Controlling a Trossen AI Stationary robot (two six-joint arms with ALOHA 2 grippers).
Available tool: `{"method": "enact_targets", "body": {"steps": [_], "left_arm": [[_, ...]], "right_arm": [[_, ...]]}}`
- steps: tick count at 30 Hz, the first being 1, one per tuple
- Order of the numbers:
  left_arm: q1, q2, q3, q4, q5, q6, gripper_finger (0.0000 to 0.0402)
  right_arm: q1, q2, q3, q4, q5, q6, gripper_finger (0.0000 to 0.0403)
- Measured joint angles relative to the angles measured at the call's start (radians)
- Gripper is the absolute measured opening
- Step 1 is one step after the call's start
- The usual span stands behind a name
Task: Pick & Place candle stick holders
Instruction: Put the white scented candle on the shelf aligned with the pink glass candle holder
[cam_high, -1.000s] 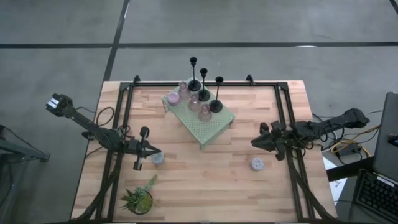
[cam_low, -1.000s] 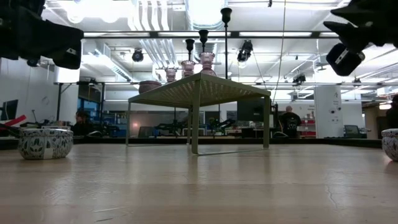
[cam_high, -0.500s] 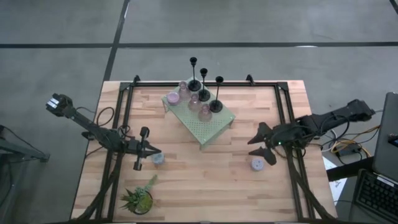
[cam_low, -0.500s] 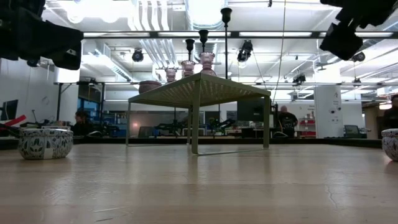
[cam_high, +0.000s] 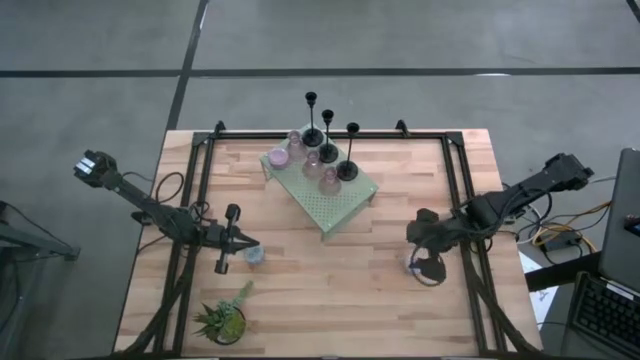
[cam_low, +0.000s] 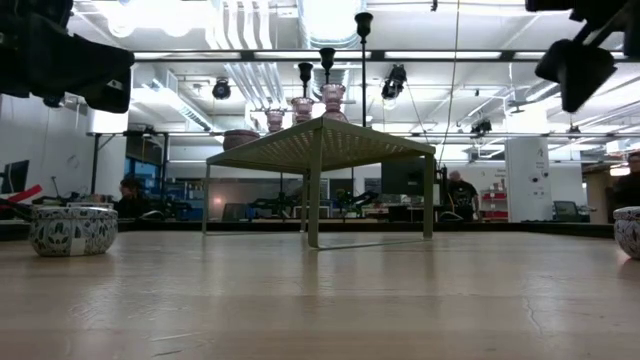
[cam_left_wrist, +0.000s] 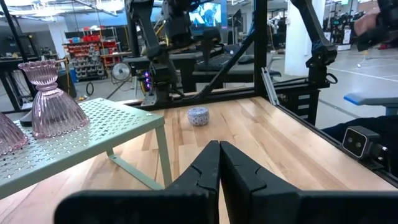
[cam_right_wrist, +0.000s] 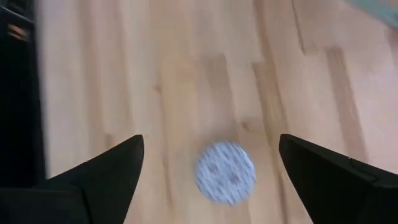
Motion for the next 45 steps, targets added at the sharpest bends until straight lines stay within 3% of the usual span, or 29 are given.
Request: {"method": "enact_targets", "body": {"steps": [5,45], "left_arm": [[0.0,0.0,0.0,0.0,0.0,0.0,0.0014],[0.0,0.001,0.001,-0.008,0.0,0.001,0.0014]], "right_arm": [[0.0,0.072,0.026,-0.101,0.01,0.023,0.0375],[0.075,0.369,-0.004,-0.094,-0.001,0.026,0.0375]]}}
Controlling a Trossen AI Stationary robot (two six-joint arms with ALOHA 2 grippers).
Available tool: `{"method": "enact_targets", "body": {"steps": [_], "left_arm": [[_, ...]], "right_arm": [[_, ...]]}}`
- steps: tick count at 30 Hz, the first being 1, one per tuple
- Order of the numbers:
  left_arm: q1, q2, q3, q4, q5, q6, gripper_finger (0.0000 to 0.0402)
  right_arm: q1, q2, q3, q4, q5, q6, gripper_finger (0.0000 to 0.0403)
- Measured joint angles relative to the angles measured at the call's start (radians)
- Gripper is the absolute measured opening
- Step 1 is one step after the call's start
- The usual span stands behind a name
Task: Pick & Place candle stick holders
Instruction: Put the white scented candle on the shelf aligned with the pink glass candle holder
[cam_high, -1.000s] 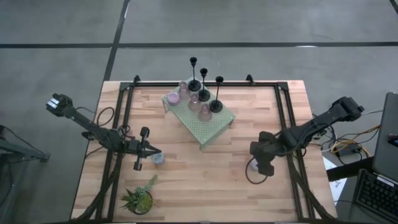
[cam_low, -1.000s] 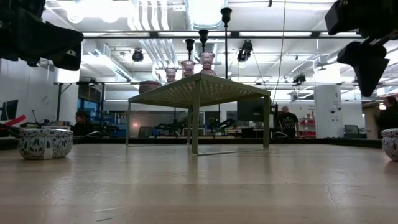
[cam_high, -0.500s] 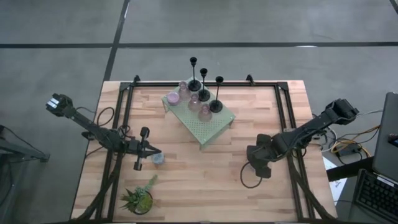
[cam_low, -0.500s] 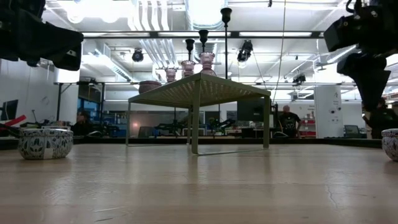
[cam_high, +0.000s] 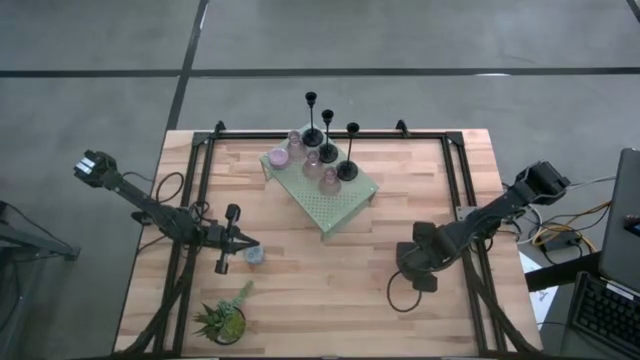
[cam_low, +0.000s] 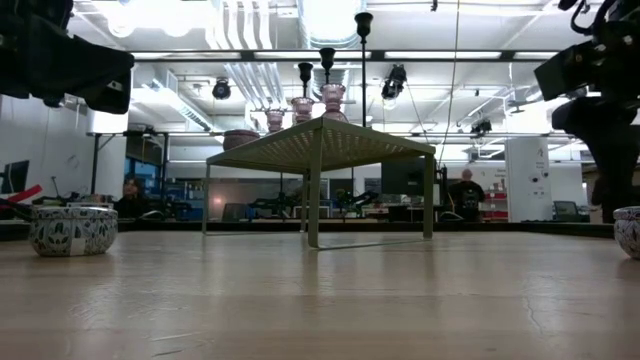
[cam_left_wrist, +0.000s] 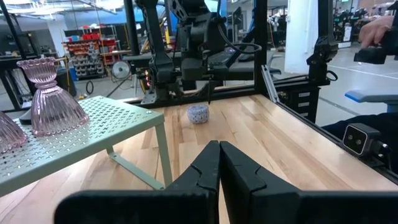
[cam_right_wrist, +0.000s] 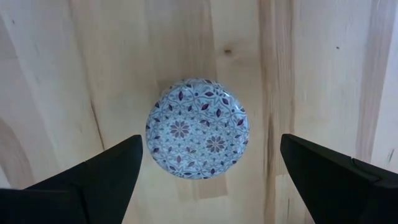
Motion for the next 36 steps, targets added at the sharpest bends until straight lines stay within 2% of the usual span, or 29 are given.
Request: {"method": "enact_targets", "body": {"steps": [12,36], "left_arm": [[0.0,0.0,0.0,-0.005,0.0,0.0,0.0014],[0.0,0.0,0.0,-0.005,0.0,0.0,0.0014]], "right_arm": [[0.002,0.003,-0.025,0.029,-0.012,0.036,0.0375],[0.002,0.003,-0.138,0.201,-0.042,0.046,0.0375]]}}
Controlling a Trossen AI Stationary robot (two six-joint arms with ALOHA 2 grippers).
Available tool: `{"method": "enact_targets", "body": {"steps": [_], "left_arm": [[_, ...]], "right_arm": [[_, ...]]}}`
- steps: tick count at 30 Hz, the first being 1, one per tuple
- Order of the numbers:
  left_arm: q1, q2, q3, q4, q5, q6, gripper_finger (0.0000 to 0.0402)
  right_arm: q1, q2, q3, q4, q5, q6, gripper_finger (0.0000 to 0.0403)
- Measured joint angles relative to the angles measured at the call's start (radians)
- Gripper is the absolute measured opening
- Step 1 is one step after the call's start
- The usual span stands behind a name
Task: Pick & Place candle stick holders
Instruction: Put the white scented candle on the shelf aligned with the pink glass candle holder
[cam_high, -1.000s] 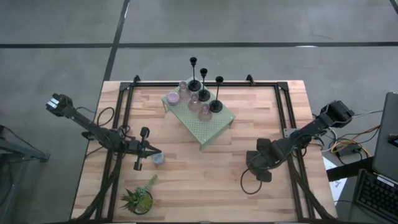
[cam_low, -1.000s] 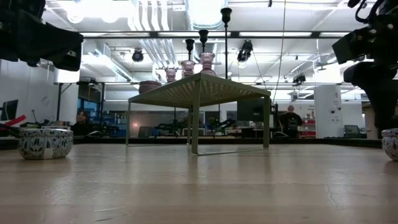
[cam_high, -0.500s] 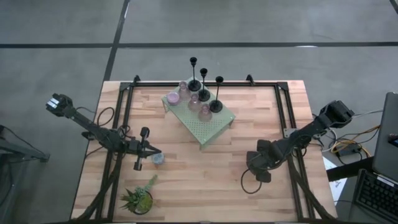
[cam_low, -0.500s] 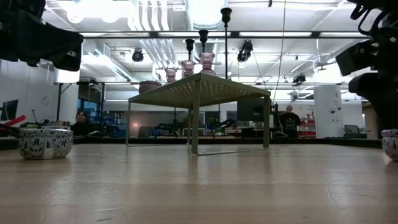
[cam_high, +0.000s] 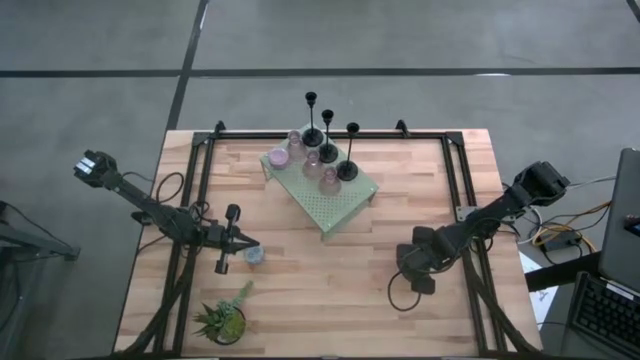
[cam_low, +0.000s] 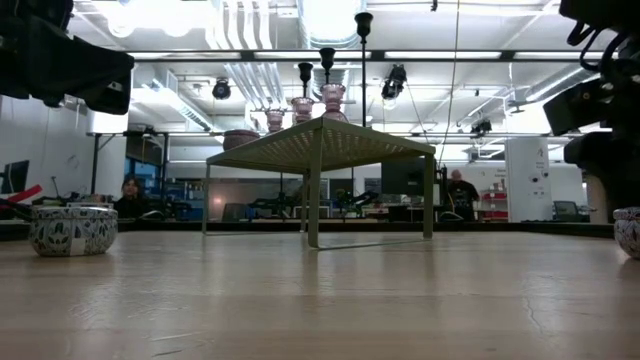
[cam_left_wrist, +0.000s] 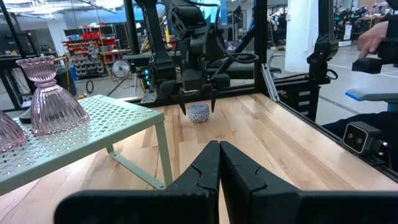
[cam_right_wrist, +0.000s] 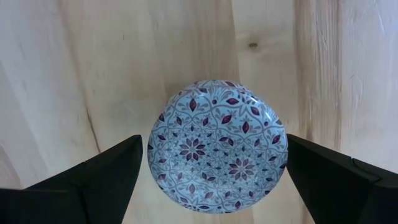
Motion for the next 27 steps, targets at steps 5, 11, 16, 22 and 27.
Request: {"method": "enact_targets", "body": {"steps": [5,11,16,22,27], "left_arm": [[0.0,0.0,0.0,0.0,0.0,0.0,0.0014],[0.0,0.0,0.0,0.0,0.0,0.0,0.0014],[0.0,0.0,0.0,0.0,0.0,0.0,0.0014],[0.0,0.0,0.0,0.0,0.0,0.0,0.0014],[0.0,0.0,0.0,0.0,0.0,0.0,0.0014]], "right_arm": [[0.0,0.0,0.0,0.004,0.0,0.002,0.0369],[0.0,0.0,-0.001,0.007,0.009,-0.007,0.0332],[0.0,0.0,-0.001,0.009,0.024,-0.013,0.0296],[0.0,-0.001,-0.001,0.012,0.026,-0.021,0.0288],[0.0,-0.002,-0.001,0.016,0.023,-0.028,0.0299]]}}
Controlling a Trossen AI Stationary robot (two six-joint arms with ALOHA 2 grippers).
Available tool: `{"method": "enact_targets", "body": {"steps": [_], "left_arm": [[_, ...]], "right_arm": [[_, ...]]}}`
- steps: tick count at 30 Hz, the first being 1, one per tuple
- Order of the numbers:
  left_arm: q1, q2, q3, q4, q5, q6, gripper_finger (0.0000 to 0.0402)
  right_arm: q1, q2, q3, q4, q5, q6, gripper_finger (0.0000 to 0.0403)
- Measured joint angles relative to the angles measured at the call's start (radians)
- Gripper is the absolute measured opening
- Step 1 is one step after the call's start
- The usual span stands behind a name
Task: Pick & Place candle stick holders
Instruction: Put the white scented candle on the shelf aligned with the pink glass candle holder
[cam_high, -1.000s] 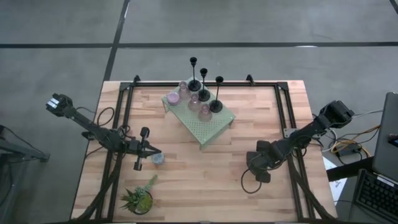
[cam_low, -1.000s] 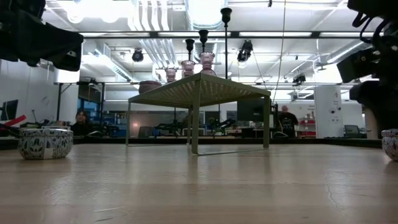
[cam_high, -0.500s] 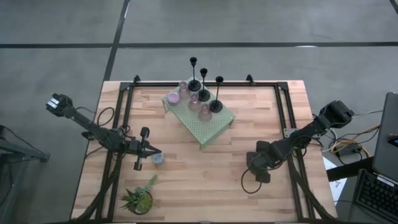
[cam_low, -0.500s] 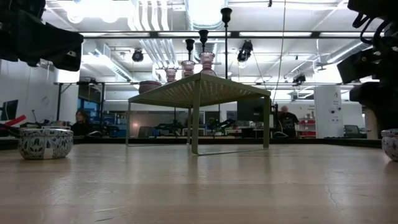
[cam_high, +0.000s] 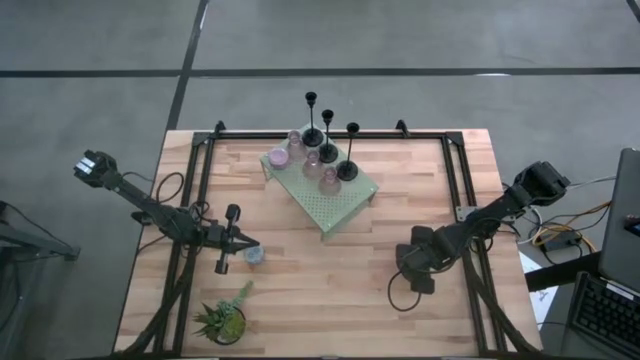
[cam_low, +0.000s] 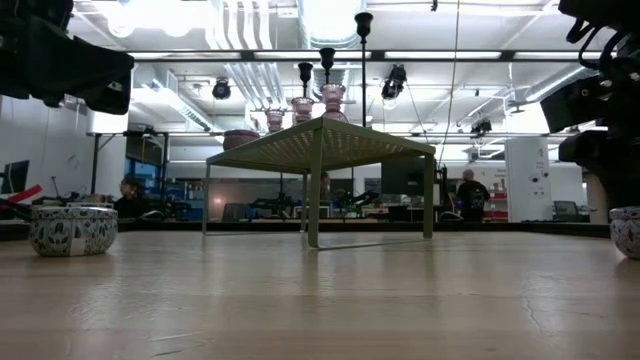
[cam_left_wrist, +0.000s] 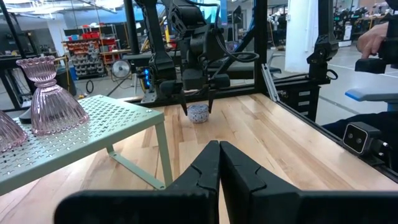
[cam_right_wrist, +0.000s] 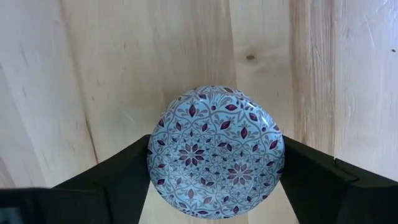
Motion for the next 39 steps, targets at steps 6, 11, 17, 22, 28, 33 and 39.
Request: {"method": "enact_targets", "body": {"steps": [6,11,17,22,28,33,39], "left_arm": [[0.0,0.0,0.0,0.0,0.0,0.0,0.0014],[0.0,0.0,0.0,0.0,0.0,0.0,0.0014],[0.0,0.0,0.0,0.0,0.0,0.0,0.0014],[0.0,0.0,0.0,0.0,0.0,0.0,0.0014],[0.0,0.0,0.0,0.0,0.0,0.0,0.0014],[0.0,0.0,0.0,0.0,0.0,0.0,0.0014],[0.0,0.0,0.0,0.0,0.0,0.0,0.0014]], "right_arm": [[0.0,-0.006,0.052,-0.003,-0.005,-0.03,0.0295],[-0.028,-0.006,0.137,-0.023,-0.008,-0.054,0.0298],[-0.065,-0.006,0.247,-0.034,-0.002,-0.048,0.0299],[-0.092,-0.006,0.331,-0.075,0.0,-0.004,0.0298],[-0.153,-0.006,0.42,-0.13,0.002,-0.008,0.0299],[-0.219,-0.006,0.48,-0.165,-0.001,-0.053,0.0298],[-0.305,-0.006,0.522,-0.181,0.0,-0.112,0.0298]]}}
